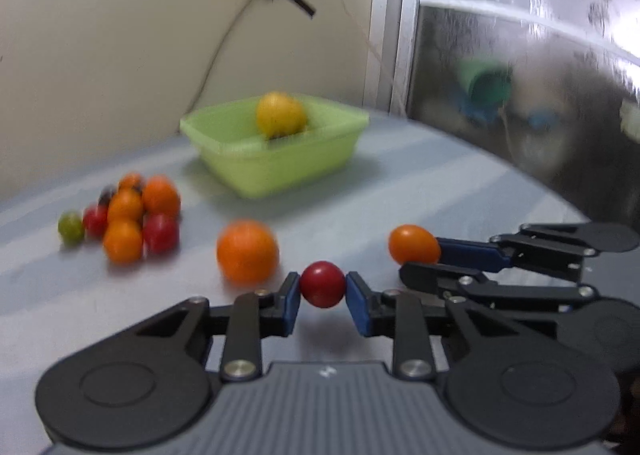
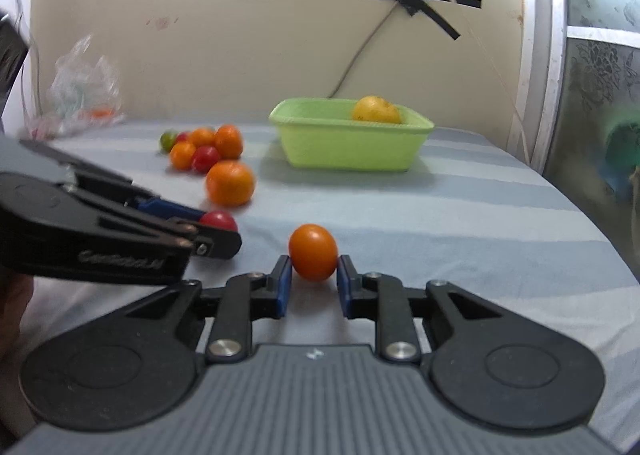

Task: Organize fruits
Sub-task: 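Release the red tomato into the basket with the left tool while the right releases the orange one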

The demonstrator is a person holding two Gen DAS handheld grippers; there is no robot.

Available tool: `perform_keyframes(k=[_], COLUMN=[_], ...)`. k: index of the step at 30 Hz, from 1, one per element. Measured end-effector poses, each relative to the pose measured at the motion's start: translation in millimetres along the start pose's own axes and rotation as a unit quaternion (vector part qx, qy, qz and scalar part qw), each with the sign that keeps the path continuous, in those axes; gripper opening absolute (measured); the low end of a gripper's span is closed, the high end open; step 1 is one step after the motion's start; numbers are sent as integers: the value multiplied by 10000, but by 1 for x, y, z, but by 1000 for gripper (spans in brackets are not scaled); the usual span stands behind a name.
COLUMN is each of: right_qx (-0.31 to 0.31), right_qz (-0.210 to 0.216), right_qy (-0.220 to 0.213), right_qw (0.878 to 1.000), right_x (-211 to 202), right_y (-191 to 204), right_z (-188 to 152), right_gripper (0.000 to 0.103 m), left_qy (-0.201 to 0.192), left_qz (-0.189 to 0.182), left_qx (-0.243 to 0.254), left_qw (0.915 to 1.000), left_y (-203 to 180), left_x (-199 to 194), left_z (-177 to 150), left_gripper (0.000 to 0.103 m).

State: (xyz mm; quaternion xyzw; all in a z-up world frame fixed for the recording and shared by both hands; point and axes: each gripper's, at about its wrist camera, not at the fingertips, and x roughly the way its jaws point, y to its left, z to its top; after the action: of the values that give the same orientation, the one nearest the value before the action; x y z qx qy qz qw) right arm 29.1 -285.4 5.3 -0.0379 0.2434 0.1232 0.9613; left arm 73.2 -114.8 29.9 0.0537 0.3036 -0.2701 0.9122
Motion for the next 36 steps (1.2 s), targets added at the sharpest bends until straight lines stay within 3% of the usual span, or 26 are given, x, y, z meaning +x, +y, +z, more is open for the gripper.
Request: perform_keyframes(k=[4,8,14,19,21,24,27,30,34,36], right_qx=[333,323,207,139,103,212,308,452,517,588], right_qz=[125,-34,-307,-462,-512,-458,-283,204,737,918], right_qy=[-366,-798,-550,-446,-462,-527,-713,-723,-499,-340], right_qw=[9987,9963,9978,9978,9976,9973,9966,9961,9947,9935], right_x=[15,45,101,114,114,105,86,63,48,46], right_y=[-26,-41,-50,-53,-52,-51,-47,-35,-7,8], right_z=[34,74,92,87,88,89,91,81,60,50], right_gripper=[27,27,27,28,28,28,28,28,30,42], left_qy=[-356,-506,-157,0,-16,-606,-1046,-990,-643,-496], left_qz=[-132,62,165,237,219,302,667,1164,1182,1135], left_qx=[-47,-121,-366,-424,-465,-562,-894,-1283,-1656,-1648], left_qw=[9993,9986,9991,9988,9987,9961,9882,9799,9770,9785], left_y=[14,32,52,58,62,79,109,139,153,151], left_x=[12,46,94,108,101,54,-1,-35,-41,-33], left_z=[50,88,106,104,104,105,92,64,26,13], left_gripper=[26,26,26,31,32,33,36,37,39,44])
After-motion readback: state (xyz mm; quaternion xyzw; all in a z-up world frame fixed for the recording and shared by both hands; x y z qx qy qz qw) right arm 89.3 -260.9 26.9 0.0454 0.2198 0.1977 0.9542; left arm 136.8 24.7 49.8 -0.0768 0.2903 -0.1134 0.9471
